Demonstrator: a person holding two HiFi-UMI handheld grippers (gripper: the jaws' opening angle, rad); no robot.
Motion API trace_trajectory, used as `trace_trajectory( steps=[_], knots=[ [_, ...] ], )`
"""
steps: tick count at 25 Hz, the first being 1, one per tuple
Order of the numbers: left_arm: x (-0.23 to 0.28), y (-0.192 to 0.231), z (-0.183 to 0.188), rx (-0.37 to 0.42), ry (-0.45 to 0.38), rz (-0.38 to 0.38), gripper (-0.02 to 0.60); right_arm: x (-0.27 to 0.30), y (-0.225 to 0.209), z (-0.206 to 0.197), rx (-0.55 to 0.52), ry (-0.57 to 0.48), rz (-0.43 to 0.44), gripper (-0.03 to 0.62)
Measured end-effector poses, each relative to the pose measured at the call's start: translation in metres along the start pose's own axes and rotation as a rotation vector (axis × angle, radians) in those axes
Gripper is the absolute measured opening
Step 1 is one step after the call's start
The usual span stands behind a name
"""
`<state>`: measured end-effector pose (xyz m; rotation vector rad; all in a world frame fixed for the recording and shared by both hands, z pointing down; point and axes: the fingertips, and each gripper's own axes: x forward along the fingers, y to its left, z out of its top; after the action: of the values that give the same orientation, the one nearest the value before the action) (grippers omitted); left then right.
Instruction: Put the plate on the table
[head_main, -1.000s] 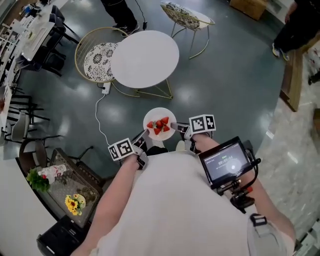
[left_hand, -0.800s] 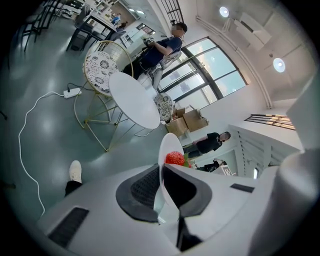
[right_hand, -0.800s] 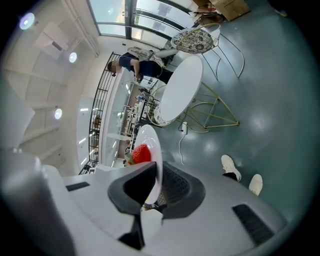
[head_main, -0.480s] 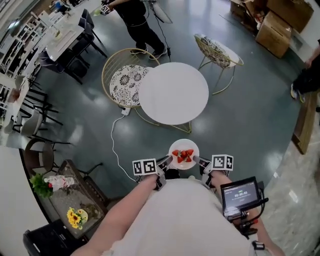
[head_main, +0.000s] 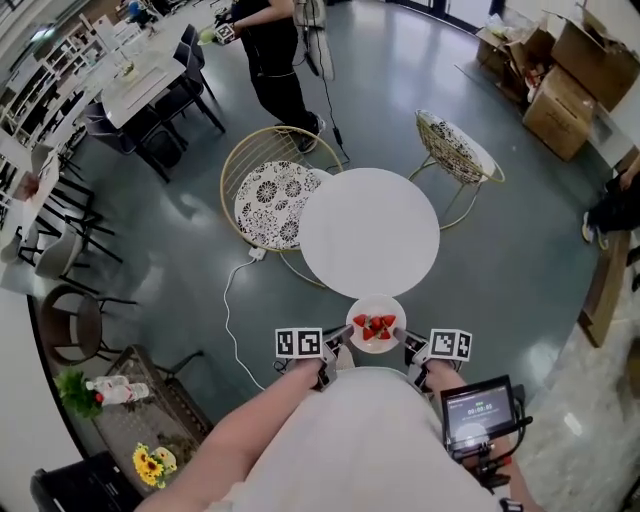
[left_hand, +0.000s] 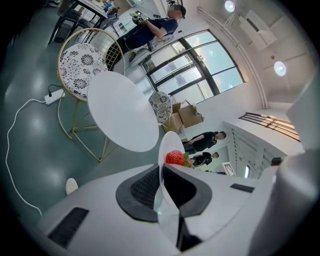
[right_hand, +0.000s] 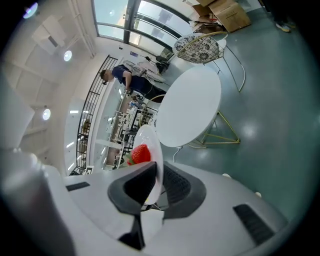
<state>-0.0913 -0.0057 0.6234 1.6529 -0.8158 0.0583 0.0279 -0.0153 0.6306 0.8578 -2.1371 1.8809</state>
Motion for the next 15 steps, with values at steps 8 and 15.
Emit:
trace_trajectory(
  steps=[8, 15],
  knots=[
    [-0.016, 0.030, 0.041, -0.028, -0.018, 0.005, 0.015, 0.047, 0.021, 0.022, -0.056, 0.052, -0.017, 0.028],
    [-0.008, 0.037, 0.043, -0.088, -0.052, 0.027, 0.015, 0.055, 0.012, 0.034, -0.058, 0.111, -0.025, 0.028]
  ],
)
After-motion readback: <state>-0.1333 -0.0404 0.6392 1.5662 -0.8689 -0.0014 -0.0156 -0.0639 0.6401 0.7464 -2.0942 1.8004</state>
